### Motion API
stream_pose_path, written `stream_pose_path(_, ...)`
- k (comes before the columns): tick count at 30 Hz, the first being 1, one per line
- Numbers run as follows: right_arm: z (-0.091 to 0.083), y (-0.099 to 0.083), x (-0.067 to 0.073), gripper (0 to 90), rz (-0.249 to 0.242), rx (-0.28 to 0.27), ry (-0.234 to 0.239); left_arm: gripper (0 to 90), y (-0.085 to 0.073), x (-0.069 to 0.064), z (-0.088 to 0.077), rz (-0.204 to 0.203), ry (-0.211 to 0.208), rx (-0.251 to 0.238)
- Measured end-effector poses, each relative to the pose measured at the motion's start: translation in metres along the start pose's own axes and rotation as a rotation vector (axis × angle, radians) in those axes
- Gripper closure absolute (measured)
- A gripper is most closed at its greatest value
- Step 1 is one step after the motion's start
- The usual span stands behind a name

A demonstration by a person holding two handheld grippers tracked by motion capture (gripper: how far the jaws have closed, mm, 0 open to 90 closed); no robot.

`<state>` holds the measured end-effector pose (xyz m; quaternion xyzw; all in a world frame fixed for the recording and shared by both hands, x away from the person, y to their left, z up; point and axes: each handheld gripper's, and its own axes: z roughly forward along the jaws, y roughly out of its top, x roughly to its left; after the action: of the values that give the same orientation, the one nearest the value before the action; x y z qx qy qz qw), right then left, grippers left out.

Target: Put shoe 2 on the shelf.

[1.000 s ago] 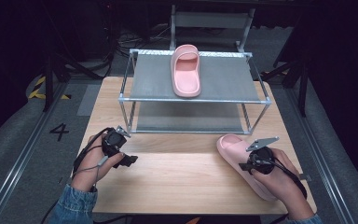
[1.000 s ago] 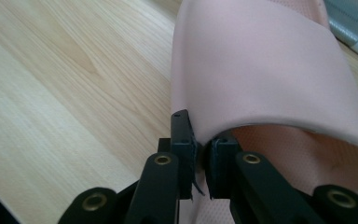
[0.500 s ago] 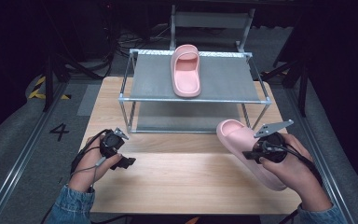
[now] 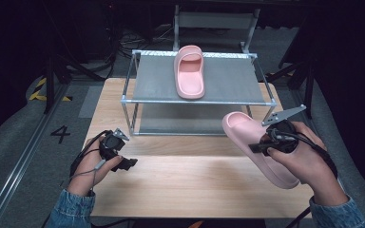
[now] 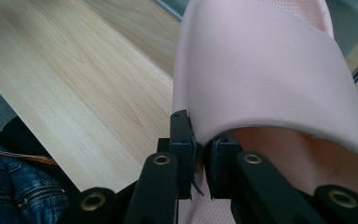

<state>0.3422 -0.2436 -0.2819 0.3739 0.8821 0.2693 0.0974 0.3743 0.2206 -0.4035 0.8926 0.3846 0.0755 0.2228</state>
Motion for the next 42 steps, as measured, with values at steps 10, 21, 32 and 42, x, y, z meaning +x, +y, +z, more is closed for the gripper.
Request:
stream_pose_path(10,-0.021,0.031,0.008,81.9,-0.002,0.014,-0.021,18.7,-0.001,0.002,0.001,0.002,-0.003,0.008)
stream_pose_path(21,-0.024,0.076,0.000,82.5,-0.020,0.035,-0.068,18.1,-0.019,0.005,-0.004,-0.038,0.011,0.013)
stream_pose_path(32,-0.012,0.114,-0.017,82.5,-0.021,0.043,-0.103,17.6,-0.035,0.009,-0.009,-0.052,0.027,0.016)
stream_pose_path(42,0.008,0.147,-0.041,82.5,0.027,0.044,-0.130,17.7,-0.038,0.007,-0.007,-0.048,0.019,0.023)
